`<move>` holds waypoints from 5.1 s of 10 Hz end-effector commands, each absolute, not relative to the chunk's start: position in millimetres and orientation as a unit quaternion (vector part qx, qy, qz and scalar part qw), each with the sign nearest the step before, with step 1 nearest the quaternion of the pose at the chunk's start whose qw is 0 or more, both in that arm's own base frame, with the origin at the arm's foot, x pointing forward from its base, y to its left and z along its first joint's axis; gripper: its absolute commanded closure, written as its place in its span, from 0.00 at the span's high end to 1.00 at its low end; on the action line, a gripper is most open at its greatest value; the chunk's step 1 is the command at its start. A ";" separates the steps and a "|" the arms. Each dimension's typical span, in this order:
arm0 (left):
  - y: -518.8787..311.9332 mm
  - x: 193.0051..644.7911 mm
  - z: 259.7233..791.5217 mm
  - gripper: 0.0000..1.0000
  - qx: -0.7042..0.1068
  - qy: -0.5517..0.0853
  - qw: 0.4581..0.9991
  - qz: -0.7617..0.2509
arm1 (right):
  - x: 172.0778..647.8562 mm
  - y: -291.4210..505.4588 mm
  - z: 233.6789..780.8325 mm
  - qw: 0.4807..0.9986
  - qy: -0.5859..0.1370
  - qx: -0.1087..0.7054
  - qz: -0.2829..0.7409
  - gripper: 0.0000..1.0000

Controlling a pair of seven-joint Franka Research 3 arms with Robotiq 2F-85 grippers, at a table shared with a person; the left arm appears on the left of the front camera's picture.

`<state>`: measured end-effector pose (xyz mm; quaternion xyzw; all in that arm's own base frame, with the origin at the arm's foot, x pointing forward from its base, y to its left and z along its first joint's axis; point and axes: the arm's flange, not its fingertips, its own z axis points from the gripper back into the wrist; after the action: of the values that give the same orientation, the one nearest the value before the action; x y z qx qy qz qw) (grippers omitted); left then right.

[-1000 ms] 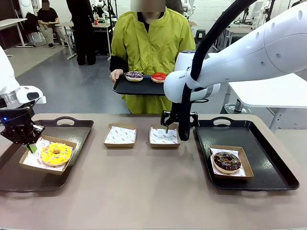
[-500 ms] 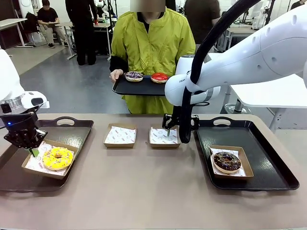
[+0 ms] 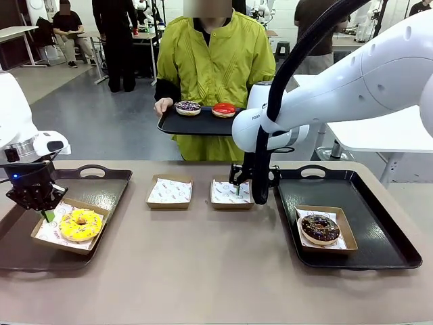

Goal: Individually package the donuts and arrange them on the tray.
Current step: Place the picked Paper togo box on the Handle tray while simultaneously picking up another Paper togo box from the table with the other hand.

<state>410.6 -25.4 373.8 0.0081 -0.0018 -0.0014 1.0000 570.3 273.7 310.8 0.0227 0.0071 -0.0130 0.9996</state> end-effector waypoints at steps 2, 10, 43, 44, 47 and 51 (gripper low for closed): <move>-25.3 408.1 368.3 0.90 0.027 -0.012 1.000 0.005 | 574.0 278.0 310.9 0.999 0.001 0.027 -0.030 0.02; -23.6 407.4 368.5 1.00 0.022 -0.004 1.000 -0.002 | 574.9 278.5 313.9 0.999 -0.003 0.028 -0.044 0.00; 207.4 328.2 432.0 1.00 -0.535 -0.083 0.835 0.103 | 612.4 290.3 501.1 0.999 0.030 0.027 -0.031 0.00; 207.4 328.2 432.0 1.00 -0.535 -0.083 0.835 0.103 | 612.4 290.3 501.1 0.999 0.030 0.027 -0.031 0.00; 207.4 328.2 432.0 1.00 -0.535 -0.083 0.835 0.103 | 612.4 290.3 501.1 0.999 0.030 0.027 -0.031 0.00; 207.4 328.2 432.0 1.00 -0.535 -0.083 0.835 0.103 | 612.4 290.3 501.1 0.999 0.030 0.027 -0.031 0.00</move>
<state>330.0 207.0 431.6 -0.5292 -0.0831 0.1020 0.8382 616.6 291.5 499.1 0.0276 0.0307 -0.0309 0.9987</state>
